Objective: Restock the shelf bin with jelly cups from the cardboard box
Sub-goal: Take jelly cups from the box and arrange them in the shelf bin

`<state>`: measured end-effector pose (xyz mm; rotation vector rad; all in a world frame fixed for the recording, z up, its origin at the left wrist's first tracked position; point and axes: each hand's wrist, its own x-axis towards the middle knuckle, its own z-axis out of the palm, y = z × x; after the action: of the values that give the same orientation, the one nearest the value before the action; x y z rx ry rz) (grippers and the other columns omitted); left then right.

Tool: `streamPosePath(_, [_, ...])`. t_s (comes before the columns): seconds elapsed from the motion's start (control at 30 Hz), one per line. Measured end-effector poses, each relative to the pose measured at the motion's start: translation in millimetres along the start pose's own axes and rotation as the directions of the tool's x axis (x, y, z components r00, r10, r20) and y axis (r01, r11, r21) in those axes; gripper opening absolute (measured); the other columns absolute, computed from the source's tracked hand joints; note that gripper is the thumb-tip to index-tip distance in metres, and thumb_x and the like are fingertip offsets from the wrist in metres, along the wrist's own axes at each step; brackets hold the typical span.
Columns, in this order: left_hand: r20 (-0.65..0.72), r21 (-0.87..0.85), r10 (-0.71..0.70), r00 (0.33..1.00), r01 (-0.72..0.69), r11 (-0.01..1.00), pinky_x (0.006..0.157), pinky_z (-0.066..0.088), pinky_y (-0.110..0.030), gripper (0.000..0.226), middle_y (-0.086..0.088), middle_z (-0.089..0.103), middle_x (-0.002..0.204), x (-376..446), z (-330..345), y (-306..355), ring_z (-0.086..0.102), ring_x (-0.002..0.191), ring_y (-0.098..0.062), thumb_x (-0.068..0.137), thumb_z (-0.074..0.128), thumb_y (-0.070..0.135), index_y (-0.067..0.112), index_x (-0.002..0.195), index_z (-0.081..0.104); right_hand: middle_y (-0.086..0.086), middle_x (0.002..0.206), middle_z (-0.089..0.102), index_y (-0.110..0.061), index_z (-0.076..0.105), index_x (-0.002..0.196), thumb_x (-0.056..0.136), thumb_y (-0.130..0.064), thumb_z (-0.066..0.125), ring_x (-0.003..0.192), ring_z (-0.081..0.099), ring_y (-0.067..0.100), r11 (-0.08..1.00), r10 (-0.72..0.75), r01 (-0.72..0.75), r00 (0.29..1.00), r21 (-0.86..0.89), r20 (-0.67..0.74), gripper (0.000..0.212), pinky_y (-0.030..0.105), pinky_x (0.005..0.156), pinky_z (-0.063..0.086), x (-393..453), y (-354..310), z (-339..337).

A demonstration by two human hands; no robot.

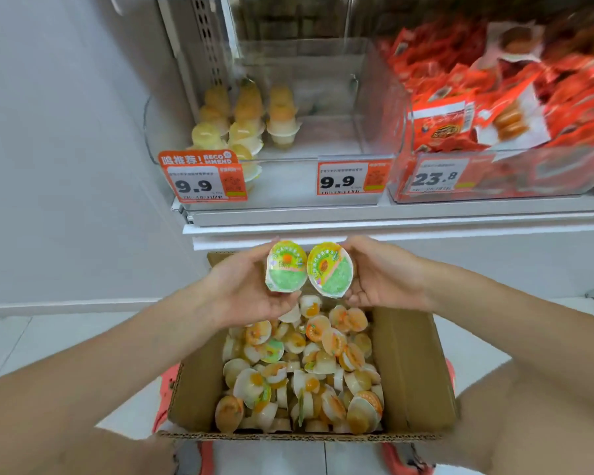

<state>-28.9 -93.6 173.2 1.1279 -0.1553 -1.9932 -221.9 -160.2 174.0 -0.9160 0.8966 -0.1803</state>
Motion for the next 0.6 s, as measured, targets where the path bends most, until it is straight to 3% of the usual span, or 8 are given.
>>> streamPosePath(0.13, [0.062,-0.121,0.146,0.987,-0.137,0.983,0.066,0.056,-0.031,0.025,-0.010,0.063,0.107,-38.3,18.6,-6.8,0.059,0.085,-0.023,0.093,0.050,0.034,0.014,0.104,0.061,0.007,0.068,0.053,-0.012,0.057,0.084,0.097,-0.031,0.043,0.056,0.045,0.017,0.962,-0.273,0.270,0.958,-0.041,-0.091,0.027,0.024,0.048,0.038,-27.4,-15.2,23.6])
streamPosePath(0.23, [0.086,-0.184,0.197,0.977,-0.179,0.966,0.072,0.058,-0.036,0.037,-0.016,0.062,0.115,-41.0,18.1,-14.7,0.058,0.100,-0.029,0.093,0.046,0.027,0.008,0.123,0.055,0.009,0.081,0.061,-0.011,0.063,0.098,0.094,-0.029,0.054,0.067,0.055,0.022,0.846,-0.528,0.496,0.831,-0.195,-0.177,0.021,0.025,0.051,0.048,-25.5,-20.5,40.7])
streamPosePath(0.3, [0.091,-0.210,0.211,0.973,-0.189,0.959,0.084,0.055,-0.046,0.043,-0.019,0.058,0.127,-40.8,20.9,-18.4,0.054,0.119,-0.034,0.096,0.042,0.024,0.001,0.131,0.051,0.003,0.094,0.064,-0.016,0.063,0.106,0.087,-0.027,0.066,0.075,0.061,0.019,0.728,-0.651,0.567,0.749,-0.385,-0.128,0.022,0.028,0.063,0.054,-22.7,-19.9,46.3])
streamPosePath(0.37, [0.119,-0.210,0.234,0.965,-0.206,0.956,0.095,0.047,-0.050,0.046,-0.023,0.056,0.130,-42.3,22.7,-19.4,0.051,0.124,-0.035,0.099,0.036,0.027,-0.002,0.133,0.048,-0.007,0.099,0.064,-0.028,0.060,0.109,0.074,-0.030,0.079,0.080,0.063,0.017,0.612,-0.694,0.574,0.720,-0.543,-0.021,0.040,0.031,0.072,0.054,-19.2,-14.8,45.3])
streamPosePath(0.43, [0.135,-0.219,0.263,0.955,-0.230,0.948,0.097,0.045,-0.049,0.051,-0.028,0.056,0.128,-44.0,20.3,-19.5,0.054,0.121,-0.037,0.100,0.034,0.032,-0.006,0.132,0.046,-0.009,0.101,0.065,-0.035,0.056,0.112,0.063,-0.040,0.083,0.085,0.062,0.019,0.565,-0.679,0.565,0.733,-0.602,0.051,0.057,0.034,0.075,0.055,-16.1,-9.7,45.1])
streamPosePath(0.53, [0.175,-0.190,0.321,0.931,-0.288,0.939,0.098,0.046,-0.045,0.049,-0.029,0.052,0.131,-45.5,12.4,-17.3,0.053,0.122,-0.039,0.096,0.040,0.024,-0.006,0.135,0.042,-0.012,0.102,0.065,-0.037,0.059,0.109,0.061,-0.049,0.075,0.091,0.062,0.016,0.550,-0.692,0.586,0.718,-0.595,0.068,0.052,0.040,0.079,0.055,-9.9,-7.6,46.2])
streamPosePath(0.6, [0.217,-0.189,0.340,0.915,-0.302,0.934,0.102,0.043,-0.045,0.056,-0.029,0.047,0.137,-43.6,7.4,-12.4,0.047,0.127,-0.039,0.091,0.055,0.019,-0.004,0.139,0.037,-0.012,0.106,0.065,-0.039,0.060,0.110,0.065,-0.048,0.073,0.097,0.062,0.016,0.546,-0.706,0.606,0.705,-0.578,0.071,0.048,0.042,0.083,0.054,-9.3,-8.5,47.0])
